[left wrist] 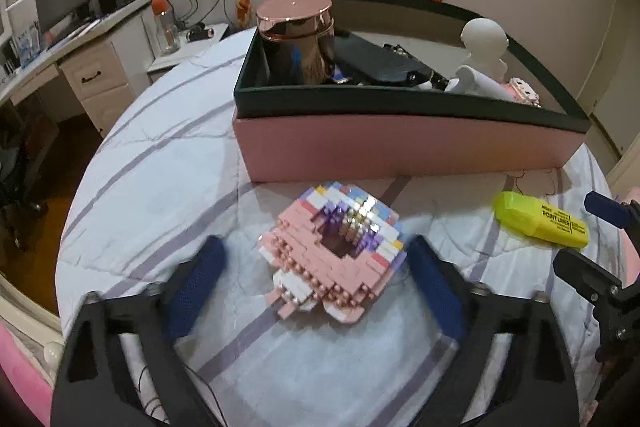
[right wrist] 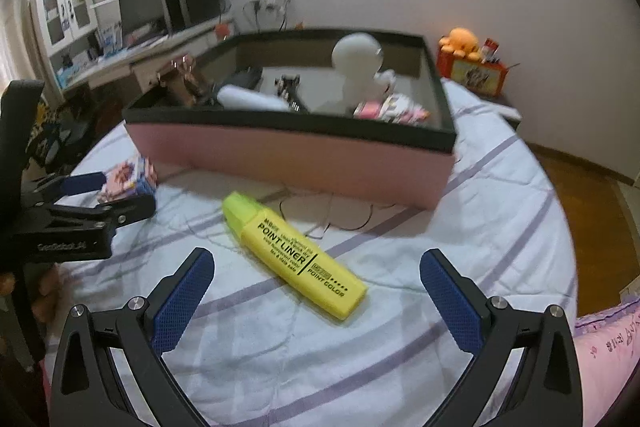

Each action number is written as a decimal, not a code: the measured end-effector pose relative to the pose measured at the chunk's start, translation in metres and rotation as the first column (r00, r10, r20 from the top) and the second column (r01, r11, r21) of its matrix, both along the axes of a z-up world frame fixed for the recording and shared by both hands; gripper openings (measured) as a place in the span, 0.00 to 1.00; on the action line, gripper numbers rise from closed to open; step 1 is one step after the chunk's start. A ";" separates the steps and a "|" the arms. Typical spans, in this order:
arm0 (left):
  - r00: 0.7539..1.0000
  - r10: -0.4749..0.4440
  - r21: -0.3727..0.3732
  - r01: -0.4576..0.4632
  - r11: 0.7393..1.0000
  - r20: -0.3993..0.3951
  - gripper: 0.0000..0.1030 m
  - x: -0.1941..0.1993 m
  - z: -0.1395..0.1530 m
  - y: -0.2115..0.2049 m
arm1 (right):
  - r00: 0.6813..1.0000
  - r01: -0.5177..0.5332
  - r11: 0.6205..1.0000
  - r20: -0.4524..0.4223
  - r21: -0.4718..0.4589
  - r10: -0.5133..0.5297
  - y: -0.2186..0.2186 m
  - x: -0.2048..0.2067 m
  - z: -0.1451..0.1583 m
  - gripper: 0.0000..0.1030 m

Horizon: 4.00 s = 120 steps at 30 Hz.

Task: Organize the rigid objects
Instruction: 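Grasp the pink block figure with the left tool while the right tool grasps the yellow highlighter, then lift block figure and highlighter and carry both into the pink box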

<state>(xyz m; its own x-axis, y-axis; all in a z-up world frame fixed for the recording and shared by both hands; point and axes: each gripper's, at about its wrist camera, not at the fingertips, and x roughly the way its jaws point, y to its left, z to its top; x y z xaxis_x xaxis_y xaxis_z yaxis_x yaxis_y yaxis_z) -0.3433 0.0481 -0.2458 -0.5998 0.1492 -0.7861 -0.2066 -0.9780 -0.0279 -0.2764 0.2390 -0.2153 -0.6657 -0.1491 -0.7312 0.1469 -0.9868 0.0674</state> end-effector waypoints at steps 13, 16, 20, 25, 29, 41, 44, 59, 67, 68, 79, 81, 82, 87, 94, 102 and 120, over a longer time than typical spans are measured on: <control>0.997 -0.074 -0.033 0.074 0.997 -0.022 0.62 0.041 0.012 -0.007 | 0.997 -0.037 0.998 0.073 0.047 0.034 -0.004 -0.017 -0.009 0.84; 0.997 -0.076 -0.026 0.076 0.997 -0.019 0.62 0.053 0.013 -0.013 | 0.997 -0.049 0.996 0.066 0.073 0.044 -0.009 -0.012 -0.008 0.59; 0.997 -0.076 -0.022 0.076 0.997 -0.021 0.62 0.066 0.016 -0.018 | 0.997 -0.047 0.996 0.070 0.070 0.042 -0.016 0.003 -0.006 0.45; 0.996 -0.083 -0.018 0.082 0.996 -0.018 0.62 0.077 0.016 -0.017 | 0.988 -0.111 0.994 0.110 0.007 0.110 -0.034 0.025 -0.002 0.39; 0.997 -0.080 -0.011 0.080 0.997 -0.016 0.62 0.079 0.016 -0.018 | 0.980 -0.172 0.985 0.101 -0.023 0.173 -0.054 0.039 0.003 0.39; 0.998 -0.063 -0.024 0.063 0.998 -0.016 0.63 0.069 0.009 -0.012 | 0.995 -0.014 0.999 0.098 0.041 0.010 -0.052 -0.004 -0.006 0.39; 0.998 -0.053 -0.026 0.053 0.998 -0.031 0.63 0.066 0.008 -0.010 | 0.997 -0.032 0.997 0.074 0.071 0.027 -0.055 -0.003 -0.007 0.36; 0.989 -0.048 0.021 0.051 0.998 -0.142 0.62 0.086 0.047 -0.018 | 0.999 -0.029 0.980 -0.034 -0.199 0.023 -0.020 0.025 0.015 0.26; 0.949 -0.038 0.001 0.040 0.999 -0.314 0.62 0.122 0.113 -0.016 | 0.979 -0.077 0.972 -0.202 -0.223 0.031 -0.021 0.058 0.073 0.26; 0.939 -0.034 -0.001 0.035 0.999 -0.343 0.62 0.127 0.122 -0.015 | 0.972 -0.086 0.972 -0.233 -0.220 0.034 -0.023 0.064 0.083 0.26; 0.819 0.024 0.035 -0.004 0.999 -0.573 0.62 0.174 0.200 -0.016 | 0.879 -0.126 0.974 -0.477 -0.191 0.020 -0.029 0.111 0.160 0.26; 0.806 0.029 0.025 -0.018 1.000 -0.592 0.62 0.176 0.208 -0.016 | 0.858 -0.118 0.980 -0.513 -0.162 0.018 -0.032 0.118 0.169 0.26; 0.798 0.034 0.019 -0.028 0.999 -0.601 0.62 0.177 0.211 -0.015 | 0.853 -0.119 0.982 -0.522 -0.148 0.024 -0.034 0.120 0.172 0.26; 0.776 0.041 0.019 -0.037 0.999 -0.630 0.62 0.179 0.224 -0.017 | 0.825 -0.106 0.989 -0.565 -0.104 0.029 -0.039 0.128 0.186 0.26; 0.764 0.032 0.009 -0.034 0.999 -0.645 0.62 0.171 0.233 -0.014 | 0.810 -0.117 0.989 -0.586 -0.092 0.041 -0.038 0.129 0.200 0.26; 0.765 0.018 0.009 -0.015 1.000 -0.644 0.62 0.152 0.234 -0.005 | 0.814 -0.126 0.989 -0.578 -0.084 0.055 -0.037 0.112 0.199 0.26; 0.808 -0.007 0.030 0.030 0.999 -0.589 0.62 0.051 0.209 0.029 | 0.841 -0.101 0.993 -0.539 -0.068 0.048 -0.025 0.035 0.184 0.26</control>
